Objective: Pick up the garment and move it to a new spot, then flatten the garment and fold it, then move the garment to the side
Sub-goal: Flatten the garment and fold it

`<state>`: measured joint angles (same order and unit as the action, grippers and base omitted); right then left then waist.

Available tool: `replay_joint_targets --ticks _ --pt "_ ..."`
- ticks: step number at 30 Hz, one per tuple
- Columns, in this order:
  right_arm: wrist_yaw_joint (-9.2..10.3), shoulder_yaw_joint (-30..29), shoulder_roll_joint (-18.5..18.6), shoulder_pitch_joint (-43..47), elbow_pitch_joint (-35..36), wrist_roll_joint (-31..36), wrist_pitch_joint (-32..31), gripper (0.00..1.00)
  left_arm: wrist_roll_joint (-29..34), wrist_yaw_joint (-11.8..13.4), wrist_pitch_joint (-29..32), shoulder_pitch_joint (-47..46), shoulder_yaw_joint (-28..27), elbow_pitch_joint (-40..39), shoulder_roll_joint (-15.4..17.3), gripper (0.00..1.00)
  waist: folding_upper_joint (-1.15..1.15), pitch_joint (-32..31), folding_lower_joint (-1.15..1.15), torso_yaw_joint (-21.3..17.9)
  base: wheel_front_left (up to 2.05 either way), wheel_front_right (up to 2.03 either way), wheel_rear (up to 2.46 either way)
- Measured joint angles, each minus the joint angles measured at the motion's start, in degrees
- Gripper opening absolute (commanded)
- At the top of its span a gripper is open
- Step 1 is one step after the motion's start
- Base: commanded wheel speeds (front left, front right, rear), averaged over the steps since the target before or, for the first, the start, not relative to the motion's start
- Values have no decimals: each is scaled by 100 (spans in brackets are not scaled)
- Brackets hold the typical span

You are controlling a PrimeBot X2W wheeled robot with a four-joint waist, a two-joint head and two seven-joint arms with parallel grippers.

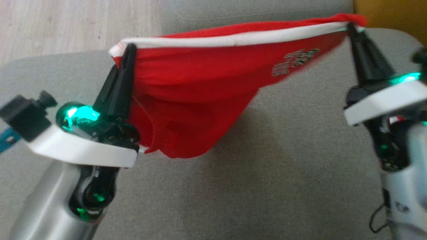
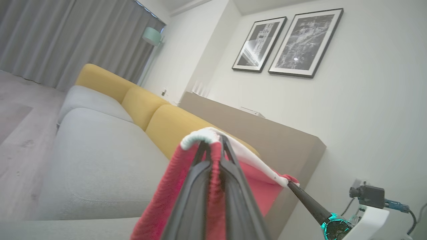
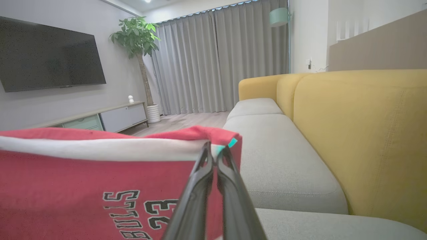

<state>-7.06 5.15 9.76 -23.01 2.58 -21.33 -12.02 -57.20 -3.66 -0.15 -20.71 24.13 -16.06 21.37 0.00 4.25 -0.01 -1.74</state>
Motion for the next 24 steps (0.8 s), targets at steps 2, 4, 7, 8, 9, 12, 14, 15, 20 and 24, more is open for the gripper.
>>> replay_joint_targets --ticks 2,4,7,8,9,12,14,15,20,24 --pt "0 -167 -12 174 708 60 -428 0 -215 135 304 -13 -29 -393 94 0 0 77 0 7 0 0 0" --pt "0 -248 -45 170 1137 56 -840 0 -460 246 589 -75 -30 -565 103 0 0 186 0 17 0 0 0" --pt "0 -281 -159 -29 1096 -230 -1273 0 -712 372 909 -418 -37 -355 105 0 0 402 0 30 0 0 0" --pt "0 -244 -189 -175 920 -326 -1355 0 -758 375 977 -582 -37 -180 94 0 0 487 0 31 0 0 0" --pt "0 -200 -204 -364 695 -427 -1399 0 -786 374 1013 -751 -42 25 76 0 0 573 0 29 0 0 0" --pt "0 -54 -221 -1194 -151 -638 -1260 0 -745 356 931 -1305 -142 869 -65 0 0 849 2 16 0 0 0" --pt "0 30 -248 -1866 -716 -724 -888 0 -509 258 672 -1745 -232 1482 -142 0 0 1024 2 2 0 0 0" --pt "0 87 -252 -2208 -976 -731 -625 0 -376 199 511 -1995 -266 1784 -176 0 0 1102 3 -7 0 0 0" --pt "-1 294 -271 -3404 -1834 -701 569 0 114 -19 -246 -2989 -420 2651 -369 0 0 1308 3 -37 0 0 0" --pt "-1 472 -209 -4000 -2395 -682 1358 0 356 -223 -812 -3568 -415 2997 -480 0 0 1278 1 -23 0 0 0"
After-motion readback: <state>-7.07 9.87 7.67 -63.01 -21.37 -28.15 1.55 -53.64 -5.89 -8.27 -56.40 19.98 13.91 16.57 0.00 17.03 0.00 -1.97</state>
